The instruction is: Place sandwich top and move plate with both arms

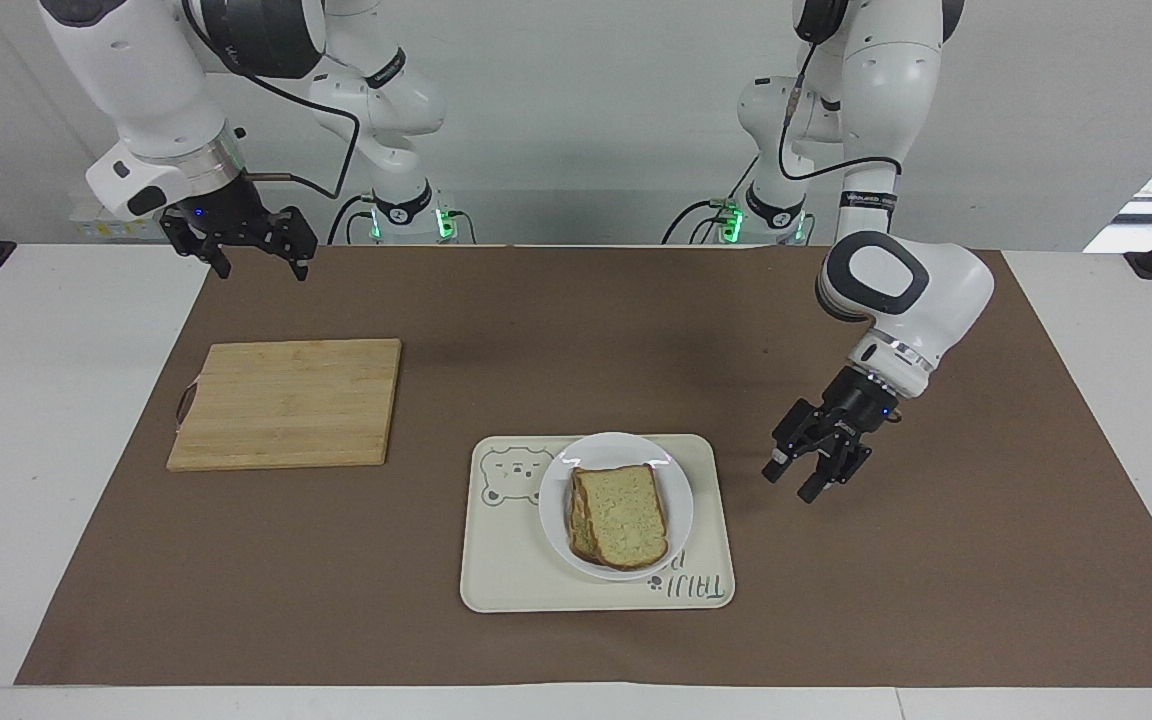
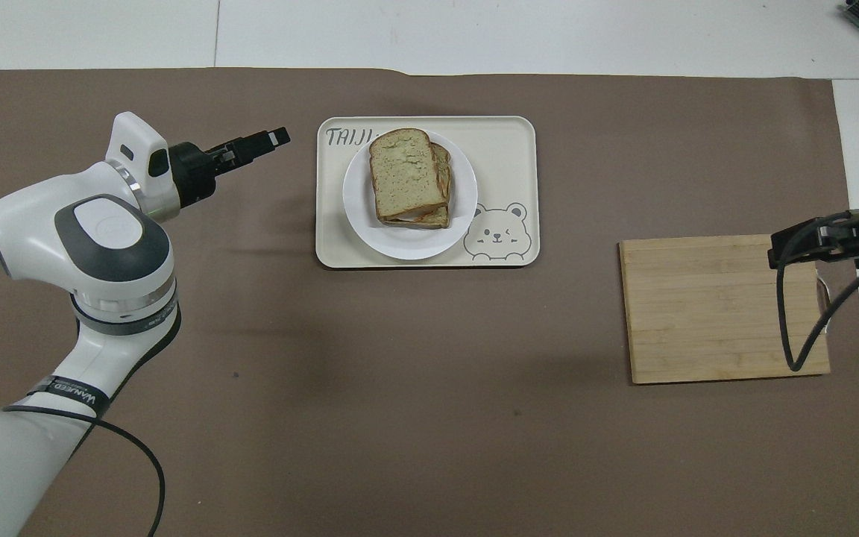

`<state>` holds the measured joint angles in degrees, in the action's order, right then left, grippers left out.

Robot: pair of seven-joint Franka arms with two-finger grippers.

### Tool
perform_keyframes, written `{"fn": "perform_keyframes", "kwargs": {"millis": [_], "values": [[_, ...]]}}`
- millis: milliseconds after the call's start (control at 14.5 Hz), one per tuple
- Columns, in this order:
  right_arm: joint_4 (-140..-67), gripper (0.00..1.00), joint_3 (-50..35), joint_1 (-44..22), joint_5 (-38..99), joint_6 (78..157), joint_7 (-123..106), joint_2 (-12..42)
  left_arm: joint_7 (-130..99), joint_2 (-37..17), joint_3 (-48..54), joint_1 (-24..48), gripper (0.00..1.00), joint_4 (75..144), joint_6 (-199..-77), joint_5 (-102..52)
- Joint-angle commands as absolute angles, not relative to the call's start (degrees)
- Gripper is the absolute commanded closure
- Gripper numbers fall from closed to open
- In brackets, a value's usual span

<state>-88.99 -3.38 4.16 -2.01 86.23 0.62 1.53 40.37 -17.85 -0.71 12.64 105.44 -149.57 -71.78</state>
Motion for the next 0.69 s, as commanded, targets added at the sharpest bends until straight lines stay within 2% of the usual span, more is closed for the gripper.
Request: {"fn": "perform_keyframes", "kwargs": {"millis": [0, 138, 346, 553, 622], "values": [[-89.5, 0.00, -3.9, 4.7, -2.5, 86.8, 1.3, 1.1, 36.1, -15.7, -4.7, 12.7, 0.15, 104.9, -144.8, -61.2], [-89.5, 0.00, -3.9, 4.7, -2.5, 86.8, 1.3, 1.2, 31.9, -14.4, -9.1, 12.7, 0.15, 102.5, -137.2, -50.5], [-89.5, 0.00, -3.9, 4.7, -2.5, 86.8, 1.3, 1.2, 24.9, -13.4, -14.5, 12.7, 0.15, 92.8, -121.0, -30.7], [-89.5, 0.00, -3.9, 4.6, -2.5, 86.8, 1.3, 1.1, 22.4, -12.5, -16.9, 12.7, 0.14, 85.4, -107.4, -20.3], [-89.5, 0.00, -4.0, 4.7, -2.5, 86.8, 1.3, 1.1, 22.4, -10.8, -17.0, 12.7, 0.07, 84.6, -104.1, -17.3]]}}
